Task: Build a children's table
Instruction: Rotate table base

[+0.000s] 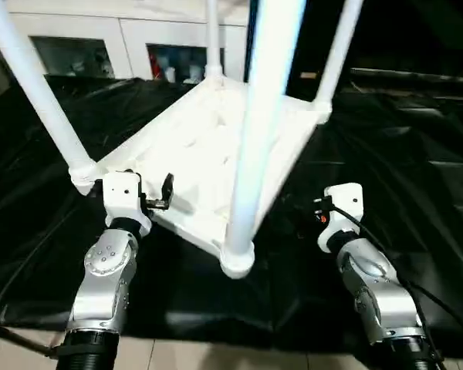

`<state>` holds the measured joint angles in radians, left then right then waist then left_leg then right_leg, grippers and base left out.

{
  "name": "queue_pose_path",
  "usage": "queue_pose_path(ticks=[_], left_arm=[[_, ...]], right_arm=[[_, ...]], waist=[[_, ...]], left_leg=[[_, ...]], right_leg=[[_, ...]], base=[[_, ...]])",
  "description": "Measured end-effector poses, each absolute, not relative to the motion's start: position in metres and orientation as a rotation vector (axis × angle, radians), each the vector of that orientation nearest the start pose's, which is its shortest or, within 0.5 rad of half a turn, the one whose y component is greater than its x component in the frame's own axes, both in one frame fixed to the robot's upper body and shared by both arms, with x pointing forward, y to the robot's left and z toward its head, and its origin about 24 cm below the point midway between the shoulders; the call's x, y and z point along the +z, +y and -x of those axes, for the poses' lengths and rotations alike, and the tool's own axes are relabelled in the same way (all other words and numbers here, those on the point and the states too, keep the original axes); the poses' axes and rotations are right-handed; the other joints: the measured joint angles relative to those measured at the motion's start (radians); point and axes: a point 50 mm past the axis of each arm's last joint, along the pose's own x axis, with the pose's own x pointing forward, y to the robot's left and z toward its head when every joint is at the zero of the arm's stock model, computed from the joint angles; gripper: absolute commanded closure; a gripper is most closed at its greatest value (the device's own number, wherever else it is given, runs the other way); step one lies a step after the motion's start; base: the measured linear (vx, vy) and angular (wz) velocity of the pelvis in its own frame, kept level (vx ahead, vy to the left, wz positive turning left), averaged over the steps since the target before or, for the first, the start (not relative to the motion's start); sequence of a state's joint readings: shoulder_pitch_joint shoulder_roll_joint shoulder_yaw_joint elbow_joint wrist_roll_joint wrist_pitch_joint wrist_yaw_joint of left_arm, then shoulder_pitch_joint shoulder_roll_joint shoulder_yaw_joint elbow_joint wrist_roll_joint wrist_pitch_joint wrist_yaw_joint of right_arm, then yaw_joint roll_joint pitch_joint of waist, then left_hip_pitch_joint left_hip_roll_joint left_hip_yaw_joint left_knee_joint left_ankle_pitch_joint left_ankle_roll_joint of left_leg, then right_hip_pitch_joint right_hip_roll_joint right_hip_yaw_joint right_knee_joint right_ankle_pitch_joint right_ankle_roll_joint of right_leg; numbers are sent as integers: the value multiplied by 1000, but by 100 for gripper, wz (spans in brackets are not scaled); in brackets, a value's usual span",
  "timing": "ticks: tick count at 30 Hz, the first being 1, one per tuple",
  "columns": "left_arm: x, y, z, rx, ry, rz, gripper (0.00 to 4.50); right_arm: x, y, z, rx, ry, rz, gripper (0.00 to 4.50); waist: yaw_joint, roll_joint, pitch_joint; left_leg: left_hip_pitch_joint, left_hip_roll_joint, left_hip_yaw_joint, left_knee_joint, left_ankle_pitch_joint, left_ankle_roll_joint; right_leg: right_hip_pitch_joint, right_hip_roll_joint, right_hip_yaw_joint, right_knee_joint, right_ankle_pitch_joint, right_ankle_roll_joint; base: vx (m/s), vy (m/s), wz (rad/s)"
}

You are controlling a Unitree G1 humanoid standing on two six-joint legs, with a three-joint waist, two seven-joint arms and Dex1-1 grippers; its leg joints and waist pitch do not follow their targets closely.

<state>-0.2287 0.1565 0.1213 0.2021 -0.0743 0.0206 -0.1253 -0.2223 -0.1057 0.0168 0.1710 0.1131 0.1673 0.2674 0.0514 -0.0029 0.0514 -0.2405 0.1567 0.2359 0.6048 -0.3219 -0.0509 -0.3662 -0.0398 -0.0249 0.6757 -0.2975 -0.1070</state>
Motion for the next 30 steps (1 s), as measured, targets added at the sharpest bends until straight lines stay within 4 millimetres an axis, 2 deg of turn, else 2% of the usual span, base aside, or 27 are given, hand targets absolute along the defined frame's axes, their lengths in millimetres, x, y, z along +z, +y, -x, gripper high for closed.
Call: queue_pose_path(ticks=[1,2,3,4,5,6,7,8,9,10,11,12,13,14,15,16,18,20,22,23,25,27,30], left_arm=[[62,192,-298,-38,-17,-61,0],[66,186,-302,-53,-33,-48,0],[65,177,-302,-80,-36,-42,0],[63,175,-301,-88,-29,-40,0],[62,176,-300,-86,-24,-44,0],[62,177,-300,-83,-25,-46,0],[62,180,-300,-76,-24,-52,0],[60,188,-298,-56,-14,-62,0],[60,194,-297,-35,-12,-63,0],[60,197,-297,-27,-8,-69,0],[61,198,-297,-23,-17,-70,0],[62,198,-297,-24,-24,-70,0],[63,197,-297,-27,-30,-71,0],[62,194,-297,-35,-29,-63,0],[60,188,-297,-65,-23,-64,0],[60,182,-297,-93,-20,-66,0],[60,182,-297,-115,-18,-81,0],[61,187,-297,-151,-13,-126,0],[62,190,-297,-201,-6,-162,0],[61,189,-296,-262,14,-186,0],[58,190,-295,-348,54,-223,0],[58,189,-295,-460,85,-282,0],[55,191,-295,-704,202,-477,0]], right_arm=[[46,-139,-294,328,119,-10,9],[44,-147,-292,309,130,5,9],[41,-154,-291,292,144,14,9],[39,-157,-290,278,150,13,9],[40,-157,-291,278,145,13,9],[42,-155,-291,281,141,13,9],[42,-154,-292,283,137,12,9],[41,-146,-292,304,138,-4,9],[43,-137,-293,332,130,-10,9],[45,-133,-294,345,124,-10,9],[45,-134,-294,346,123,-7,9],[45,-135,-294,343,123,-2,9],[45,-137,-294,340,124,2,9],[44,-142,-294,329,130,14,9],[43,-147,-293,316,138,19,9],[42,-150,-294,307,141,21,9],[43,-152,-294,299,139,21,9],[43,-152,-294,302,137,21,9],[44,-152,-294,312,130,22,9],[44,-153,-294,325,125,21,9],[45,-154,-294,342,122,25,9],[46,-158,-293,370,125,35,9],[48,-165,-292,455,134,74,9]], waist=[[-4,-9,0],[4,-4,1],[13,-1,0],[20,-1,0],[25,6,-2],[26,22,-6],[26,39,-7],[14,44,-4],[5,33,-9],[0,34,-10],[-6,32,-12],[-11,25,-13],[-14,11,-16],[-11,2,-19],[-9,0,-18],[-7,0,-18],[-11,1,-18],[-13,5,-16],[-13,9,-14],[-14,12,-10],[-12,17,-7],[-8,19,-4],[-5,22,-3]], left_leg=[[-5,-11,-6,10,-8,8],[-24,-17,-42,56,-27,47],[-54,-19,-80,109,-28,53],[-84,-21,-102,154,-27,51],[-125,-19,-127,141,-7,29],[-146,-6,-136,76,23,27],[-157,12,-143,64,88,4],[-151,14,-150,65,74,17],[-147,7,-150,61,73,20],[-143,2,-150,61,70,24],[-139,-6,-149,61,69,27],[-139,-13,-145,61,69,27],[-140,-25,-138,64,69,27],[-150,-30,-131,75,67,35],[-155,-29,-130,71,69,46],[-153,-27,-130,59,75,43],[-147,-16,-129,33,97,3],[-143,-1,-129,19,107,-21],[-138,12,-122,17,109,-26],[-134,17,-113,16,109,-27],[-126,18,-107,16,109,-26],[-126,18,-103,15,109,-26],[-127,18,-103,14,109,-26]], right_leg=[[13,-6,7,1,-14,43],[26,2,16,-3,-17,81],[38,10,17,-12,-17,80],[51,17,21,-24,-15,80],[65,23,10,-34,-14,80],[73,39,-4,-34,-18,78],[80,50,-18,-31,-26,83],[76,40,-37,-16,-38,71],[55,26,-45,29,-44,57],[34,14,-45,69,-43,58],[6,-6,-40,90,-38,77],[-18,-22,-31,82,-24,98],[-32,-39,-9,35,3,109],[-40,-47,7,37,22,143],[-40,-44,9,38,22,139],[-41,-41,8,33,27,136],[-40,-29,2,13,44,126],[-31,-17,-4,-15,59,111],[-24,-17,-15,-29,71,107],[-21,-18,-15,-31,74,105],[-15,-20,-13,-31,72,110],[-15,-22,-11,-32,71,110],[-15,-22,-11,-32,73,110]], base=[[74,-20,-22],[76,0,8],[76,0,8],[82,11,0],[64,1,-2],[64,1,-2],[85,52,-5],[126,64,-4],[126,64,-4],[89,20,-2],[0,0,0],[0,0,0],[0,0,0],[-9,-82,4],[-9,-82,4],[-25,-95,2],[-45,-84,-6],[-74,-38,-5],[-74,-20,1],[-69,8,6],[-72,12,3],[-64,12,2],[-17,0,1]])
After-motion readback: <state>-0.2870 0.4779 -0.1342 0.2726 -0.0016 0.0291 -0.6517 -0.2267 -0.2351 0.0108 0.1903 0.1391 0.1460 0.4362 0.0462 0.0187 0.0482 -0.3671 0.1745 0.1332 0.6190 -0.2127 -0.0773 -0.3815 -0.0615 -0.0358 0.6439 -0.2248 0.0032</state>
